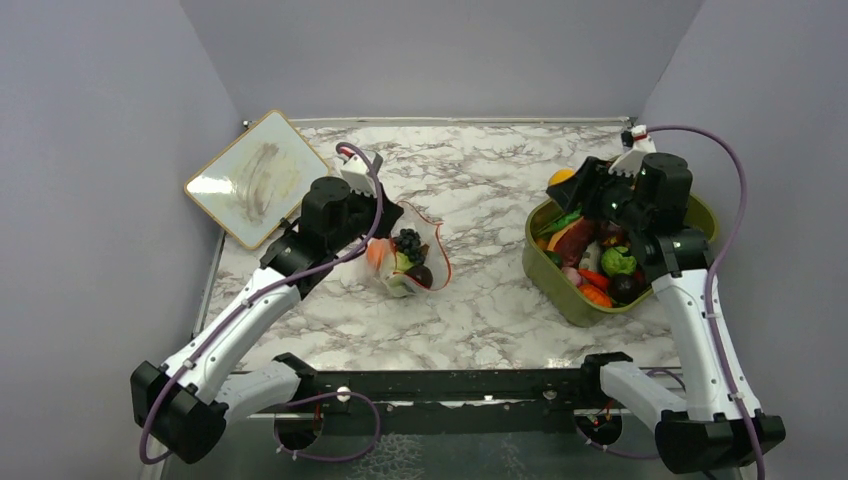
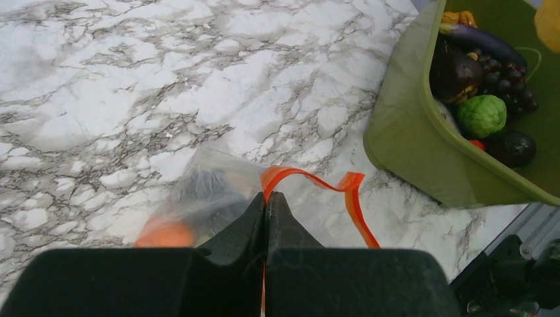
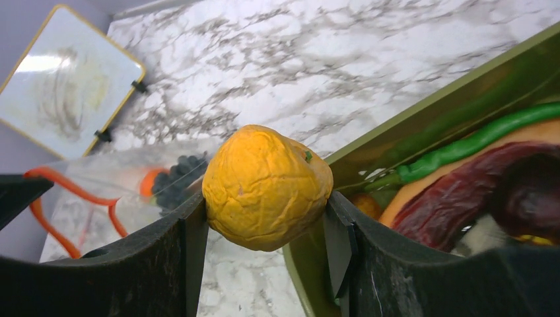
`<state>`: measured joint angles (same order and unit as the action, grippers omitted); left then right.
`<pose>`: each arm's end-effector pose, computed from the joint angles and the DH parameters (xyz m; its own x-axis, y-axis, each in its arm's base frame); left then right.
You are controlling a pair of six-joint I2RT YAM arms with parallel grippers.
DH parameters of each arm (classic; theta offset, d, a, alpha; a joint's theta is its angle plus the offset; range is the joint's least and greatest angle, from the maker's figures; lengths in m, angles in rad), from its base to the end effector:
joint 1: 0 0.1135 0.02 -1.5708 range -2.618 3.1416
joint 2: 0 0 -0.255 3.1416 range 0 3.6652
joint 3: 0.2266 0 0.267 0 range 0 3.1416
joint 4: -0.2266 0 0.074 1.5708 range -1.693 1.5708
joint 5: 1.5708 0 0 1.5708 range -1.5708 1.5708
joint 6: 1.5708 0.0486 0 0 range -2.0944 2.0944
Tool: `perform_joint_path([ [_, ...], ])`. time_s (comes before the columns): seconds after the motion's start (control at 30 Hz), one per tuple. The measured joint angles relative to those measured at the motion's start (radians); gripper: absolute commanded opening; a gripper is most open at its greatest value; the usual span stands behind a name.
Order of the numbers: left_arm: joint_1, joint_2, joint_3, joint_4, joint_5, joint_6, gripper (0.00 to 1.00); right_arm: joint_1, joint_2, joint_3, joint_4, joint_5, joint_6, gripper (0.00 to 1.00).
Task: Place the food in the zip-top bag and seal the zipper
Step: Place the fake fruit in the zipper food storage bag.
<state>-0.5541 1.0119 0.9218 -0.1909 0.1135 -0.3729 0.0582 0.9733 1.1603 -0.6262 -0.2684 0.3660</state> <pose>0.2240 -0.1451 0.3321 -0.4438 -0.1511 -0.8833 0.4871 0.7867 -0.3793 0.2293 0.0263 0.3802 -0.5022 0.3164 -0.8048 -0.1242 0.8946 0.4292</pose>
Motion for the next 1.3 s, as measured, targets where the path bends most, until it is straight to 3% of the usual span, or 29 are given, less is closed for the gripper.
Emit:
perform_joint_path([
  [0.17,0.0,0.08,0.077,-0.009,-0.05,-0.023,0.0,0.114,0.012,-0.046,0.033,-0.027,0.048,0.38],
  [0.43,0.0,0.119,0.128,0.011,-0.118,-0.064,0.0,0.419,0.033,-0.098,0.117,0.006,0.129,0.37],
  [0.73,0.0,0.097,0.037,0.006,-0.1,-0.086,0.0,0.706,0.207,-0.098,0.224,0.099,0.167,0.37],
  [0.93,0.0,0.018,-0.044,-0.002,-0.036,-0.128,0.0,0.781,0.268,-0.098,0.297,0.132,0.18,0.37],
  [1.3,0.0,-0.008,-0.048,-0.003,0.04,-0.17,0.0,0.814,0.409,-0.078,0.354,0.185,0.201,0.4],
])
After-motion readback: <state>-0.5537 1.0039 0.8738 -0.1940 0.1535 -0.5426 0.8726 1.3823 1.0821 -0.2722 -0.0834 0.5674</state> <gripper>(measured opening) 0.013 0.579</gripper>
